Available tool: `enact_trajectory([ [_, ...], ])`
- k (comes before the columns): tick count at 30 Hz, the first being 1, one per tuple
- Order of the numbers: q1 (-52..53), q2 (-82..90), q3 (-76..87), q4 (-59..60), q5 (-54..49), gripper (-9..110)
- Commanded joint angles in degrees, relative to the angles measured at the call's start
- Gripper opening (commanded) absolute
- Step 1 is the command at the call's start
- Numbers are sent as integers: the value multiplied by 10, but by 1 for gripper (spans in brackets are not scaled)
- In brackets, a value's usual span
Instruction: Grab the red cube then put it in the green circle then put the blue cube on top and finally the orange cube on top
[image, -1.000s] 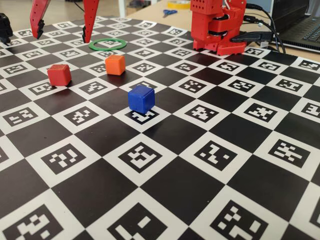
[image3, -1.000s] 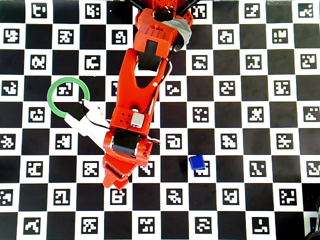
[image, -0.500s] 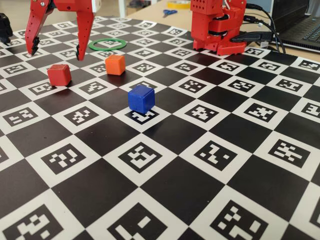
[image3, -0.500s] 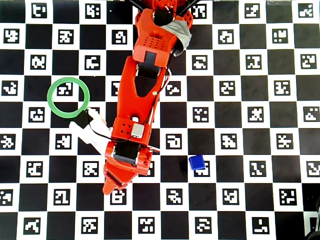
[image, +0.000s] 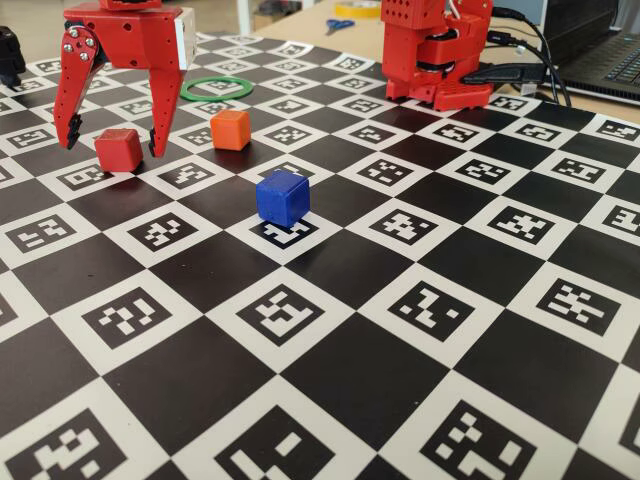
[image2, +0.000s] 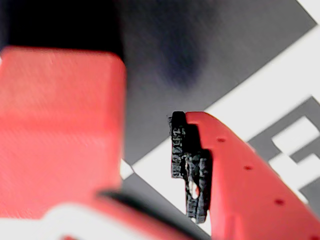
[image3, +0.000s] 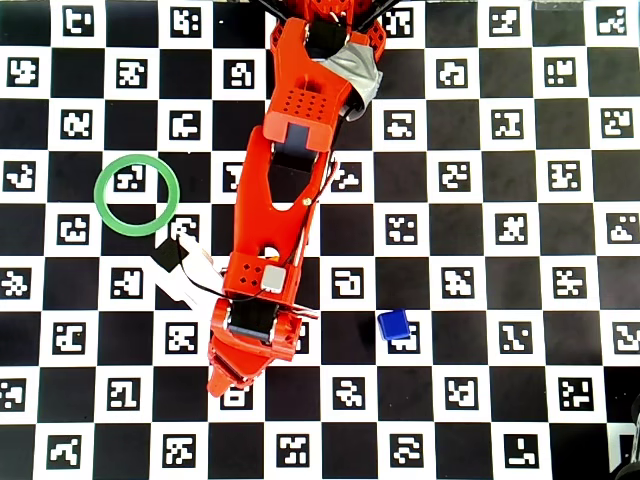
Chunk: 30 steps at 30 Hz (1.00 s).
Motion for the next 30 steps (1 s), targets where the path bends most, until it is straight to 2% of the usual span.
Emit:
enact_trajectory([
  [1, 11, 25, -48, -11, -8, 43],
  [13, 14, 20, -57, -23, -11, 39],
  [22, 9, 18, -57, -21, -18, 22],
  [30, 4, 9, -63, -23, -33, 14],
])
